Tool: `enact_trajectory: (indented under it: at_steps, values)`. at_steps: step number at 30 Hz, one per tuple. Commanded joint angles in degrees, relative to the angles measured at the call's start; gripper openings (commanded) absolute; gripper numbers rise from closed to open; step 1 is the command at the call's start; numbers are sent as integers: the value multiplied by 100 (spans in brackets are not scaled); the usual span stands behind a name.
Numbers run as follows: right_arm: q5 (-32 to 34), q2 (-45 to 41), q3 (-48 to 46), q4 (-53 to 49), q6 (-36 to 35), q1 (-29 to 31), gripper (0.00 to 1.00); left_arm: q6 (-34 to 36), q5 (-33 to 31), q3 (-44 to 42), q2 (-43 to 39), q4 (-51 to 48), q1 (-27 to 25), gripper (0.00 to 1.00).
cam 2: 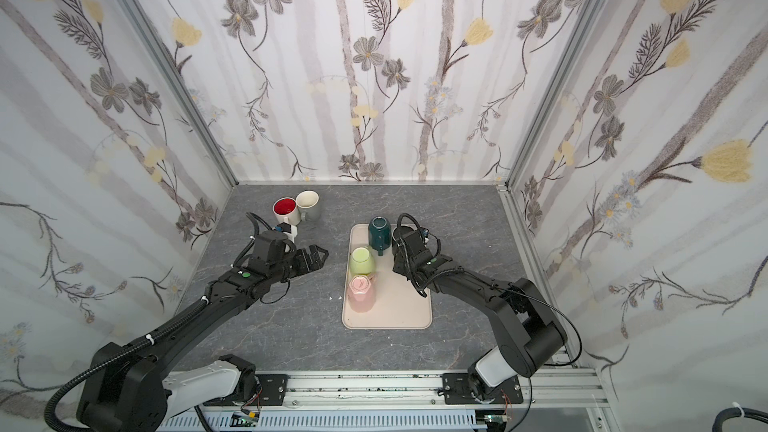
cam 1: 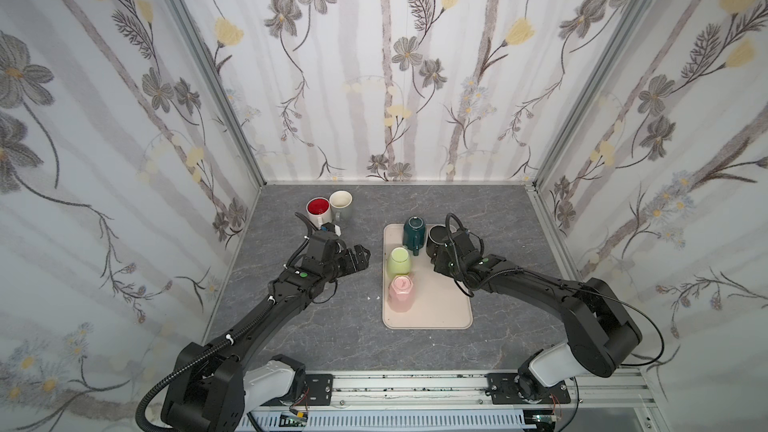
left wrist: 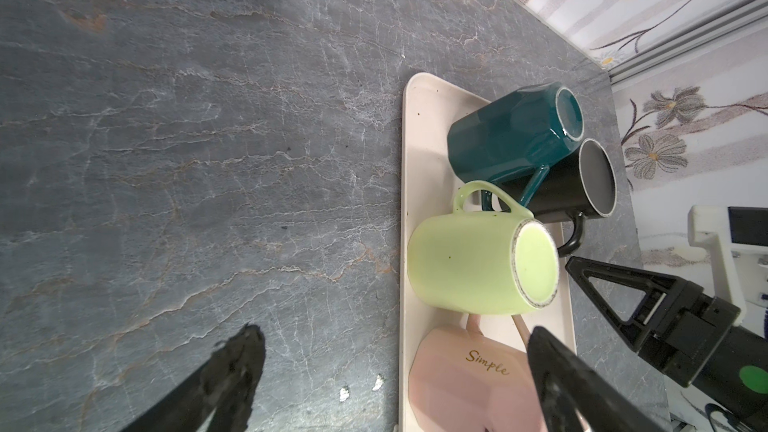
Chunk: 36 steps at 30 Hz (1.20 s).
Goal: Turn the mug right side up
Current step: 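Move the right gripper over the black mug on the tray, then lower the right gripper and close it on the black mug's bottom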
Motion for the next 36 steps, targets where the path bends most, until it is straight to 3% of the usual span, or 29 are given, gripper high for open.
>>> enact_trajectory:
  at_steps: [1, 8, 18, 27, 36]
  values:
    - [34, 49, 69, -1, -205, -21, 53, 6, 16, 48, -1, 192, 0, 100]
    - [-285, 167, 288, -4, -424, -40, 52, -53, 62, -36, -18, 227, 0, 100]
    - [-45, 287, 498, -58, -374, -101, 52, -145, 88, -212, 47, 477, 0, 100]
    - [212, 557, 682, -313, -483, -185, 46, -216, 77, -353, -58, 552, -8, 100]
    - [445, 242, 486, -501, -607, -265, 40, -291, 57, -429, -23, 663, -11, 100]
